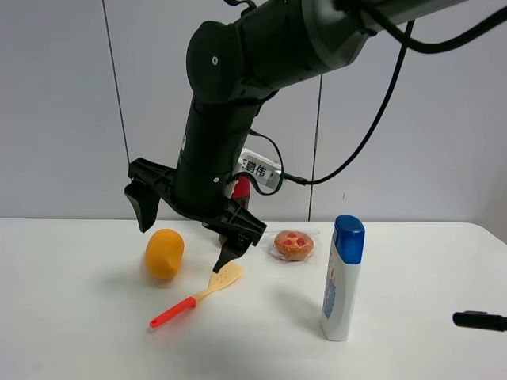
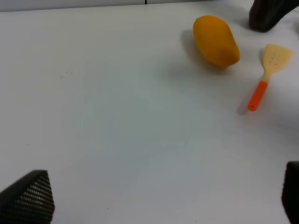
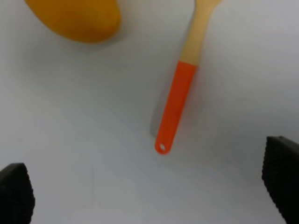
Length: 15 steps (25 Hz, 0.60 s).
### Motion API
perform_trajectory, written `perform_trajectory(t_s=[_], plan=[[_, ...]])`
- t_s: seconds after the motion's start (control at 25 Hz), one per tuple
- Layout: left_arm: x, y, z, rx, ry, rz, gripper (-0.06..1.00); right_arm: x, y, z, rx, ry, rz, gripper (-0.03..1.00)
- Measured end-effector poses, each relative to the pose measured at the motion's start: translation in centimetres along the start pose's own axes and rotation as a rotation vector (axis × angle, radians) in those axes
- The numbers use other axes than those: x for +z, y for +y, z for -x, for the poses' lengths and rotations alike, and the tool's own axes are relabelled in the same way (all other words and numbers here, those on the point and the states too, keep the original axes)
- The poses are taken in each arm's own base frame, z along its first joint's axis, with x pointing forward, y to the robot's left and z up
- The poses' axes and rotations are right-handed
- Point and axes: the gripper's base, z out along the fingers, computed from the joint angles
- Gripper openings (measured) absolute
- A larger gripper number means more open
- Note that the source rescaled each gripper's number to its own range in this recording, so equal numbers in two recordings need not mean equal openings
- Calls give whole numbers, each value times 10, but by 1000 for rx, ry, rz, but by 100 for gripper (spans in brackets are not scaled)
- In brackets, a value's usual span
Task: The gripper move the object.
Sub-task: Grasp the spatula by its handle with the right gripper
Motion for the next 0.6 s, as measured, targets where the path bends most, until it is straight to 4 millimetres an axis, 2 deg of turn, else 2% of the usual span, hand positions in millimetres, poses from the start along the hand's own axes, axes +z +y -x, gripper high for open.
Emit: perform_trajectory(t_s=[0.36, 0.6], plan=[[0, 0, 0, 0, 0, 1, 100, 29, -7, -1, 1, 7, -38, 100], [0, 0, 0, -1, 0, 1, 100, 33, -13, 0, 45, 43, -75, 100]])
